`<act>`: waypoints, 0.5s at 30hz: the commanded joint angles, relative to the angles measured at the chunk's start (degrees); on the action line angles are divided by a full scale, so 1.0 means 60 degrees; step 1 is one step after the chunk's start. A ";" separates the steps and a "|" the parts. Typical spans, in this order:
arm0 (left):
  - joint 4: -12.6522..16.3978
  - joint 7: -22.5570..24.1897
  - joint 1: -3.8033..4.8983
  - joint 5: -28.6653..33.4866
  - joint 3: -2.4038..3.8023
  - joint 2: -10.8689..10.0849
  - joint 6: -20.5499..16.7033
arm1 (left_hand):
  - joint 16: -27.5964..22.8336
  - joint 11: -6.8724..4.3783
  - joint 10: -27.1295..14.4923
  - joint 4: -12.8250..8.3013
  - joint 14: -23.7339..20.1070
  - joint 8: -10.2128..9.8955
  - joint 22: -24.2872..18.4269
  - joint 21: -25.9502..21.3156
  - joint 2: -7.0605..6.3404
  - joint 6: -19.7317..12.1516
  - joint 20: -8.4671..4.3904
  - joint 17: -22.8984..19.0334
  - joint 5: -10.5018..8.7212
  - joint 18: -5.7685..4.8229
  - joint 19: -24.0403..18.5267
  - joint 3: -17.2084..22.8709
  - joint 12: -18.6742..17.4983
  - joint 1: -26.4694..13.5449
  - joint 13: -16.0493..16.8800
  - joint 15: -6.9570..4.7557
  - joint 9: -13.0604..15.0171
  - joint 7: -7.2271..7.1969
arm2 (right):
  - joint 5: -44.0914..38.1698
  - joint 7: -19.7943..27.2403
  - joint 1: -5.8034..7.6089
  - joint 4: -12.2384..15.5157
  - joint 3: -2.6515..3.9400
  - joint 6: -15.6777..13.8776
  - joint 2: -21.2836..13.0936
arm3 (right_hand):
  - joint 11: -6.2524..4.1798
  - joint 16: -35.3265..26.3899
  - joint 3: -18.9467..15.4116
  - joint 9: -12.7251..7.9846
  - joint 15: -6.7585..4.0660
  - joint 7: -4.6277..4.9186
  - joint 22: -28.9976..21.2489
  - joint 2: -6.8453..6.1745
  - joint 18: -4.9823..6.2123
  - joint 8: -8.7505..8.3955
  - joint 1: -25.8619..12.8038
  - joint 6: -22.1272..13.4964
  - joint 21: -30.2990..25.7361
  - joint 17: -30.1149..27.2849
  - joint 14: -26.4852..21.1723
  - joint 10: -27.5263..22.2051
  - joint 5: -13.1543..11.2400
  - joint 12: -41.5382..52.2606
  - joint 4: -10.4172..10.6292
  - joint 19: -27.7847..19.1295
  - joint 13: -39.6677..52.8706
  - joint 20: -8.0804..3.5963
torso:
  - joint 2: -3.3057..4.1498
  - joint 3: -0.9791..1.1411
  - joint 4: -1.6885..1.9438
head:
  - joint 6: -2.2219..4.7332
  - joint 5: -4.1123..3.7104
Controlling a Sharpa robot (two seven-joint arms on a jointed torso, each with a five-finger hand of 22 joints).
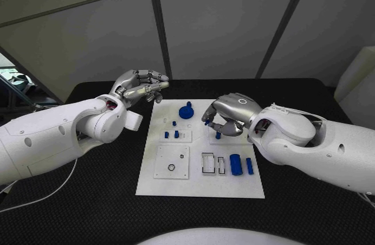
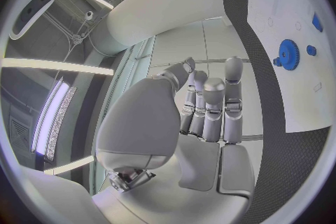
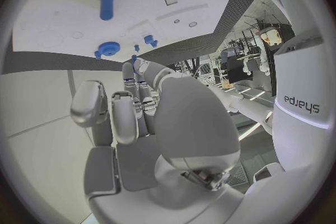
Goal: Assemble the parts on the task board
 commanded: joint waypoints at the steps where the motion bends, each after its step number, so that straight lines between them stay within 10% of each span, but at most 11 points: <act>1: -0.0051 0.0032 0.0009 0.0134 0.0007 0.0051 0.0088 | 0.0033 0.0001 -0.0078 -0.0001 -0.0078 0.0037 0.0008 0.0022 -0.0009 -0.0072 -0.0014 0.0009 0.0020 -0.0183 0.0078 0.0042 -0.0064 -0.0064 -0.0008 0.0015 0.0012 -0.0026 | 0.0237 0.0109 0.0012 -0.0009 0.0002 -0.0157 0.0289 | 0.0024 0.0028 0.0053 0.0015 -0.0041 -0.0010 -0.0002 0.0005 -0.0104 0.0052 -0.0093 0.0042 0.0025 0.0001 0.0560 0.0059 -0.0038 -0.0062 0.0004 0.0048 -0.0016 -0.0018 | -0.0004 -0.0017 0.0029 | -0.0027 0.0145; 15: -0.0256 -0.0016 0.0019 0.0350 0.0003 0.0339 0.0092 | 0.0002 0.0005 -0.0077 0.0010 -0.0126 0.0098 -0.0014 -0.0052 -0.0002 -0.0092 -0.0007 -0.0077 0.0018 -0.0168 0.0056 0.0055 -0.0046 -0.0081 -0.0029 0.0022 0.0033 -0.0025 | 0.0418 0.0577 -0.0715 -0.0651 -0.0103 0.0218 0.1496 | 0.0021 0.0032 0.0093 0.0014 -0.0043 -0.0011 -0.0002 0.0021 -0.0101 0.0039 -0.0077 0.0039 0.0028 -0.0007 0.0559 0.0060 -0.0020 -0.0074 -0.0034 0.0038 -0.0023 -0.0019 | 0.0007 -0.0003 0.0006 | -0.0200 0.0658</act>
